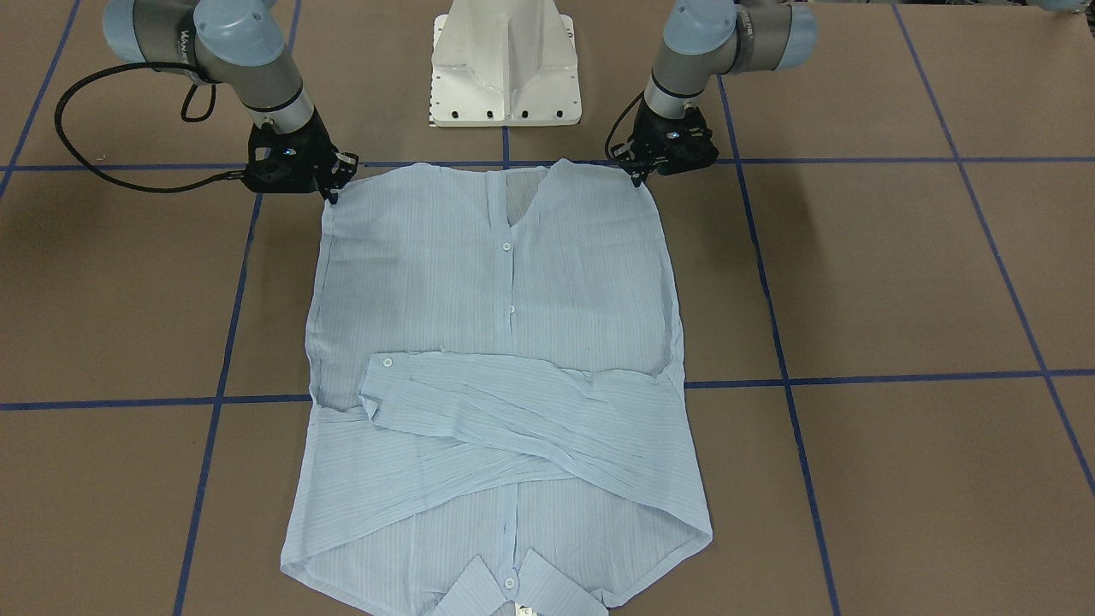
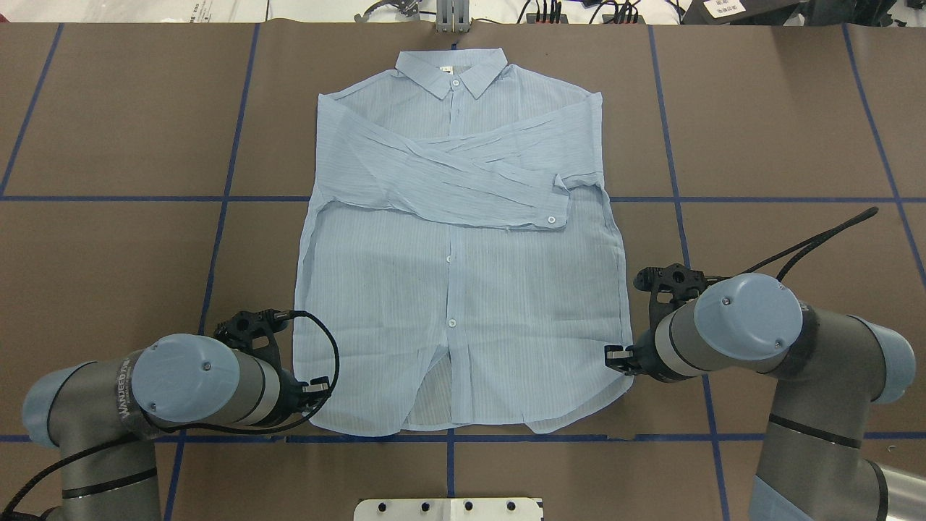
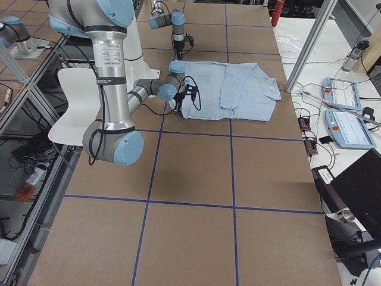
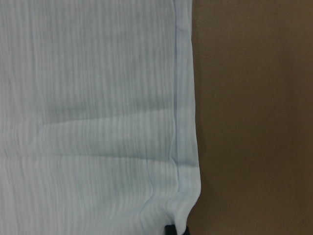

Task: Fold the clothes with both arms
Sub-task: 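Grasp the hem corners nearest the robot with both grippers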

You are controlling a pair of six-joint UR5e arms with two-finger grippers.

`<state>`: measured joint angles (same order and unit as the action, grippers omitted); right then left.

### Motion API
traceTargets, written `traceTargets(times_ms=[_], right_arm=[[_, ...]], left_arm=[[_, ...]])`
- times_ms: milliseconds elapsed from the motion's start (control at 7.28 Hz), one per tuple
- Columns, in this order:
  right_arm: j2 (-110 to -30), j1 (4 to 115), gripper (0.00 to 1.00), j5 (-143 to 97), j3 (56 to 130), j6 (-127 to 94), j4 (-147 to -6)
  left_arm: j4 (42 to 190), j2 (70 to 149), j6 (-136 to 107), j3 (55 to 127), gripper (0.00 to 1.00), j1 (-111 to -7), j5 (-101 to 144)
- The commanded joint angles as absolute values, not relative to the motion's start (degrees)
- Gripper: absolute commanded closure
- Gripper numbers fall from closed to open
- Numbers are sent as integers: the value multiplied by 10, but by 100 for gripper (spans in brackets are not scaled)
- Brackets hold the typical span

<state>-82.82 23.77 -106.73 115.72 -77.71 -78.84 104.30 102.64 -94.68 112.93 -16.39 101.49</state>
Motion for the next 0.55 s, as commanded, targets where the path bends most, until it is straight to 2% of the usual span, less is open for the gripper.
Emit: traceTargets(times_ms=[0,412], right_arm=[[-827,253,100,-1084,1158,-776,-788],[-825,292,100,-1130,1165,-772,-787]], left_arm=[[1042,1026,-942,1146,100,-170,1015],[1044,1027,-883,1149,100,-192,1017]])
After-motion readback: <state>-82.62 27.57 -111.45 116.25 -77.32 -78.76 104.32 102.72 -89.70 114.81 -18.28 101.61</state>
